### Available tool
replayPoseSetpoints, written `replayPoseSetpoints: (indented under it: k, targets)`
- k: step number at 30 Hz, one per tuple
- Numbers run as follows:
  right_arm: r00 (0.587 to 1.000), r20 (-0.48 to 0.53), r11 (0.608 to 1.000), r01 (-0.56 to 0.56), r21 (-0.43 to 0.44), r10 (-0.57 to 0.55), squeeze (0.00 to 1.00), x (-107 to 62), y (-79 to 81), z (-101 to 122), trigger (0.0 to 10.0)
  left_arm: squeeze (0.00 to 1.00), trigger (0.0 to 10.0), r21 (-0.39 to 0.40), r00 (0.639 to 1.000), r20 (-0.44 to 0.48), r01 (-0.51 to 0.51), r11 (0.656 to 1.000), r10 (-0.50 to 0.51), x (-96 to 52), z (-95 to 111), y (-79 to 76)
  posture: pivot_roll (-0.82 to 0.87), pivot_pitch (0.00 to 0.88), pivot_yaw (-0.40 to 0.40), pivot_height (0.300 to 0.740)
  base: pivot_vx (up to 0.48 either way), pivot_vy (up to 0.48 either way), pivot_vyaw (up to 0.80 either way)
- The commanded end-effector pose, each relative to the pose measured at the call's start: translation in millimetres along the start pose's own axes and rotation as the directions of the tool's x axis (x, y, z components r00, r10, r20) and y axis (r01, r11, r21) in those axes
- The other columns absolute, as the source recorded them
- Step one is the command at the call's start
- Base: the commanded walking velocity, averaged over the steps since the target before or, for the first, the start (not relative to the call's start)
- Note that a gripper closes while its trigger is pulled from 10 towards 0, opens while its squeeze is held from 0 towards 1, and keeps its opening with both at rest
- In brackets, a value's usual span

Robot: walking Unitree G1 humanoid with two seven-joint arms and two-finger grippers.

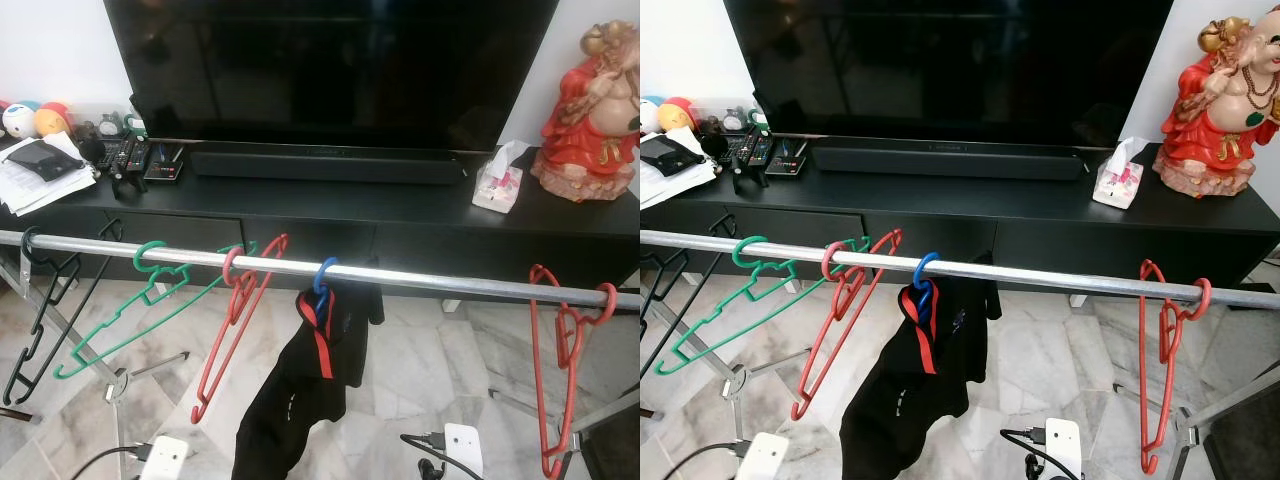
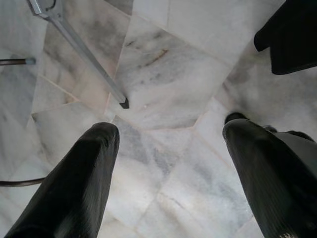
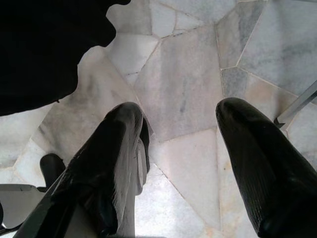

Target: Hang hanger

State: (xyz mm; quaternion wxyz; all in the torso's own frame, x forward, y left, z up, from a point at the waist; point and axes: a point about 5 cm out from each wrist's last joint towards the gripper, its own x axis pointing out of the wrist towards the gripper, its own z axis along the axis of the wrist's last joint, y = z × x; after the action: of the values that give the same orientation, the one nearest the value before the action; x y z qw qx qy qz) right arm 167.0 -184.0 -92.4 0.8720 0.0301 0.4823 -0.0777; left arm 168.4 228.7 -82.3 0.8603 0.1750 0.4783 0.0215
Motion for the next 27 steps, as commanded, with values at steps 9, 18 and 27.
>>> replayPoseSetpoints:
  k: [9, 18, 27]
  targets:
    - [1.000, -0.004, 1.000, 0.010, 0.005, -0.010, 0.00, -0.3, -2.3, -2, 10.0, 0.00, 10.0, 0.012, 0.999, 0.026, 0.031, 0.999, -0.031, 4.0, 21, -8.0, -0.14, 0.008, -0.013, 0.740, 0.000, 0.000, 0.00]
    - [1.000, -0.005, 1.000, 0.014, 0.010, -0.014, 0.00, -0.7, -1.9, -4, 10.0, 0.00, 10.0, 0.011, 0.999, -0.002, 0.045, 0.999, -0.045, 2.5, 11, -15.1, -0.15, 0.000, -0.004, 0.740, 0.000, 0.000, 0.00]
    - [1.000, -0.011, 1.000, 0.007, 0.004, -0.007, 0.00, -0.9, -0.4, -6, 10.0, 0.00, 10.0, -0.007, 0.999, -0.019, 0.033, 0.999, -0.034, 1.7, 5, -12.9, -0.14, 0.000, -0.008, 0.740, 0.000, 0.000, 0.00]
